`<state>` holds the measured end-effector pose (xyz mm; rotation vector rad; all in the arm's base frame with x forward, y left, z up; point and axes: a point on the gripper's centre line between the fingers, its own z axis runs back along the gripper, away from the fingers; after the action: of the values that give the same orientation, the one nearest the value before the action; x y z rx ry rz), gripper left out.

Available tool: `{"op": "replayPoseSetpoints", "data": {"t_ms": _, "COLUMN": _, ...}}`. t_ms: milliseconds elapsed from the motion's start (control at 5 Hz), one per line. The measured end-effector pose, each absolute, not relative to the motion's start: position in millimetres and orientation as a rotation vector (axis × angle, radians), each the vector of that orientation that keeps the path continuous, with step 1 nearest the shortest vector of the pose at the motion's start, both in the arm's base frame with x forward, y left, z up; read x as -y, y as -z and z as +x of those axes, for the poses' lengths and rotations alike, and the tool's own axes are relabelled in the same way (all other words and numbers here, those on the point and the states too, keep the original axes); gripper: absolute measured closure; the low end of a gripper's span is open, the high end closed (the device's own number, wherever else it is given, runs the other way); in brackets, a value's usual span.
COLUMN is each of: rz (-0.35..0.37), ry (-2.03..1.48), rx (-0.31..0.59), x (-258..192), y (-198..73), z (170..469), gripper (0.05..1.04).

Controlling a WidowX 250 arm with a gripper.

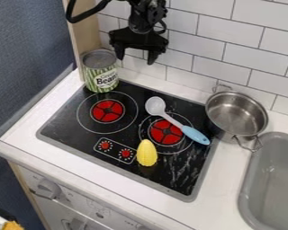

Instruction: Move the can in the lower left side of the burner

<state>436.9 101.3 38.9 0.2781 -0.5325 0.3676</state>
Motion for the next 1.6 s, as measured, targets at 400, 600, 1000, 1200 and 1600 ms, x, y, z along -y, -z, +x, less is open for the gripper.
{"op": "replayPoseSetpoints", "data": {"t_ms": 400, "rz": 0.378, "ry": -0.432, "rx": 0.468, "x": -147, "y": -20, "z": 436, "gripper": 0.083}}
{"op": "replayPoseSetpoints", "data": {"t_ms": 600, "rz": 0.395, "ry": -0.482, "rx": 0.455, "x": -157, "y": -24, "z": 433, "gripper": 0.083}}
{"op": "replayPoseSetpoints", "data": {"t_ms": 1000, "rz": 0.382, "ry": -0.502, "rx": 0.355, "x": -153, "y": -7, "z": 410, "gripper": 0.083}}
{"op": "replayPoseSetpoints", "data": {"t_ms": 1200, "rz": 0.34, "ry": -0.498, "rx": 0.328, "x": -145, "y": -17, "z": 400, "gripper": 0.083}}
{"op": "replayPoseSetpoints", "data": {"t_ms": 1600, "rz": 0.309, "ry": -0.462, "rx": 0.263, "x": -137, "y": -29, "z": 364, "gripper": 0.084}}
